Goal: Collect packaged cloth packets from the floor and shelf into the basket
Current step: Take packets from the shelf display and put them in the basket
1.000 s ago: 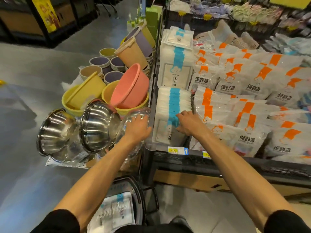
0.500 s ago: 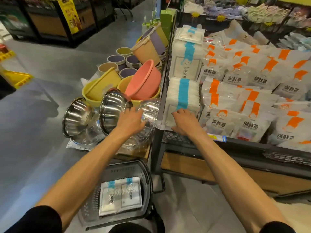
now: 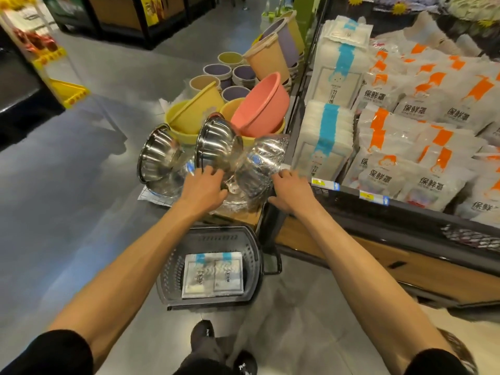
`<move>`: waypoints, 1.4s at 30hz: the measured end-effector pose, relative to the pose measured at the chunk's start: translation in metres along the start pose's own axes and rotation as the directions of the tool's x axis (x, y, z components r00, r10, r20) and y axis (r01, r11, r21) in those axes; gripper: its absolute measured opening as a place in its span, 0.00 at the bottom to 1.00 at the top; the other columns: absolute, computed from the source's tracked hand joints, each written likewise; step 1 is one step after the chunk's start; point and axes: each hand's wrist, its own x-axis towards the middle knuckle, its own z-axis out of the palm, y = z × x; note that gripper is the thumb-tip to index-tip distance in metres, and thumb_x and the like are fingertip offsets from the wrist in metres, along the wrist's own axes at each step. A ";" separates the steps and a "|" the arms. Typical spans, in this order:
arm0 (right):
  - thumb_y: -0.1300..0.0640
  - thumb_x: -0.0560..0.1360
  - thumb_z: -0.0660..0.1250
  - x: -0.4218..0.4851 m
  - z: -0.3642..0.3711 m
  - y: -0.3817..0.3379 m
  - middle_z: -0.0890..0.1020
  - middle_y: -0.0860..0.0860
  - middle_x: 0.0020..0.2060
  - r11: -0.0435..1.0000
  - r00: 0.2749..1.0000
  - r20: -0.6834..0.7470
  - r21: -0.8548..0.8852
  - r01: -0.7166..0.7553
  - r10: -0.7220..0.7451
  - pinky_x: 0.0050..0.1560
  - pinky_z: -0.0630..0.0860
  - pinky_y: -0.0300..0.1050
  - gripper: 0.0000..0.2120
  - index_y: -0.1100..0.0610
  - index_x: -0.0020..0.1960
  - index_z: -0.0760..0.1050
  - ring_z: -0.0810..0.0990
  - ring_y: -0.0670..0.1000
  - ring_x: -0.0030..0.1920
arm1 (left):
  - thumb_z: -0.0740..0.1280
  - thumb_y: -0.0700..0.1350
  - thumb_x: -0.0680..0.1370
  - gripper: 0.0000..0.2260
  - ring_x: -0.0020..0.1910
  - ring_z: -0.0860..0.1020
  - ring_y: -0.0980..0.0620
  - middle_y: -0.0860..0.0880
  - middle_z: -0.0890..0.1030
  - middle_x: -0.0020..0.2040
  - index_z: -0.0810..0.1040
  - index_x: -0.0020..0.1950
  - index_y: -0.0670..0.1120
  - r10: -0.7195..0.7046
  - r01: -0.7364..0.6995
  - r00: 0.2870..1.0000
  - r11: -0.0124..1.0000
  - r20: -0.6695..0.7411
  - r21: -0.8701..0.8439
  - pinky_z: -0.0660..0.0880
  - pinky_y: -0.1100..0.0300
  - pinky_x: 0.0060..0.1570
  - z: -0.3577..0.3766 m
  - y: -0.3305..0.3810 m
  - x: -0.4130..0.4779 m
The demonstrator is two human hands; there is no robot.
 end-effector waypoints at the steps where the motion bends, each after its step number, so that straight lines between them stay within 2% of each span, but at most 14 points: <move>1: 0.45 0.79 0.65 0.000 0.002 -0.008 0.67 0.60 0.71 1.000 1.000 0.015 0.007 0.004 -0.004 0.65 0.68 0.60 0.28 0.59 0.73 0.64 0.66 0.63 0.71 | 0.62 0.54 0.81 0.22 0.68 0.70 0.37 0.41 0.72 0.69 0.68 0.73 0.46 -0.010 0.010 1.000 1.000 0.005 -0.009 0.70 0.41 0.62 0.002 -0.006 -0.004; 6: 0.49 0.80 0.64 0.007 0.011 -0.047 0.69 0.59 0.69 0.999 0.998 0.062 0.048 0.013 -0.016 0.62 0.70 0.60 0.25 0.58 0.72 0.65 0.67 0.63 0.69 | 0.62 0.53 0.81 0.22 0.66 0.70 0.36 0.40 0.72 0.68 0.68 0.72 0.46 -0.038 0.040 0.997 0.999 0.064 -0.035 0.70 0.40 0.61 0.017 -0.048 -0.018; 11: 0.46 0.79 0.65 0.022 0.021 -0.084 0.68 0.59 0.70 0.991 0.994 0.100 0.124 -0.053 0.040 0.64 0.69 0.60 0.28 0.58 0.74 0.63 0.67 0.63 0.70 | 0.61 0.52 0.81 0.22 0.67 0.70 0.35 0.39 0.72 0.68 0.68 0.73 0.45 -0.035 0.040 0.997 0.995 0.064 -0.086 0.69 0.40 0.62 0.031 -0.093 -0.024; 14: 0.46 0.79 0.65 0.035 0.041 -0.107 0.69 0.59 0.69 0.985 0.991 0.118 0.154 -0.079 0.062 0.63 0.70 0.60 0.28 0.58 0.73 0.64 0.68 0.63 0.69 | 0.61 0.51 0.82 0.20 0.65 0.71 0.36 0.39 0.74 0.66 0.69 0.71 0.43 -0.039 0.043 0.998 0.994 0.045 -0.104 0.70 0.42 0.60 0.049 -0.118 -0.027; 19: 0.46 0.80 0.64 0.058 0.098 -0.135 0.70 0.60 0.68 0.977 0.983 0.169 0.189 -0.103 0.071 0.61 0.71 0.61 0.27 0.57 0.73 0.64 0.68 0.63 0.67 | 0.62 0.50 0.81 0.20 0.66 0.69 0.36 0.40 0.73 0.67 0.68 0.71 0.43 -0.065 0.085 0.988 0.986 0.140 -0.143 0.70 0.41 0.60 0.111 -0.154 -0.025; 23: 0.45 0.79 0.65 0.085 0.168 -0.151 0.70 0.59 0.68 0.977 0.974 0.215 0.180 -0.111 0.071 0.60 0.72 0.59 0.28 0.57 0.73 0.64 0.69 0.63 0.68 | 0.61 0.51 0.82 0.20 0.63 0.71 0.35 0.39 0.73 0.65 0.69 0.70 0.43 -0.098 0.122 0.976 0.986 0.195 -0.113 0.71 0.41 0.58 0.186 -0.181 -0.013; 27: 0.46 0.80 0.64 0.114 0.252 -0.158 0.71 0.60 0.67 0.976 0.965 0.249 0.179 -0.128 0.081 0.59 0.71 0.59 0.24 0.58 0.70 0.66 0.69 0.63 0.67 | 0.62 0.52 0.81 0.20 0.63 0.71 0.35 0.38 0.74 0.64 0.69 0.69 0.43 -0.112 0.139 0.973 0.983 0.203 -0.124 0.71 0.41 0.57 0.274 -0.201 0.007; 31: 0.46 0.80 0.65 0.138 0.344 -0.162 0.70 0.59 0.68 0.974 0.959 0.273 0.188 -0.128 0.073 0.60 0.72 0.59 0.26 0.57 0.72 0.65 0.69 0.62 0.67 | 0.62 0.51 0.81 0.18 0.62 0.72 0.35 0.38 0.75 0.63 0.70 0.66 0.42 -0.108 0.139 0.973 0.979 0.205 -0.146 0.72 0.41 0.55 0.369 -0.215 0.021; 35: 0.48 0.80 0.64 0.164 0.444 -0.158 0.70 0.59 0.69 0.971 0.958 0.273 0.191 -0.145 0.089 0.62 0.71 0.59 0.26 0.57 0.74 0.64 0.68 0.62 0.68 | 0.63 0.52 0.81 0.21 0.63 0.72 0.34 0.37 0.74 0.64 0.69 0.70 0.42 -0.125 0.164 0.959 0.976 0.255 -0.140 0.72 0.41 0.57 0.466 -0.222 0.031; 42: 0.48 0.79 0.65 0.199 0.603 -0.148 0.70 0.60 0.68 0.968 0.945 0.304 0.180 -0.177 0.116 0.61 0.71 0.60 0.27 0.59 0.74 0.64 0.69 0.63 0.67 | 0.62 0.54 0.82 0.21 0.63 0.72 0.35 0.38 0.74 0.64 0.69 0.71 0.43 -0.129 0.172 0.947 0.977 0.293 -0.126 0.72 0.41 0.56 0.619 -0.229 0.061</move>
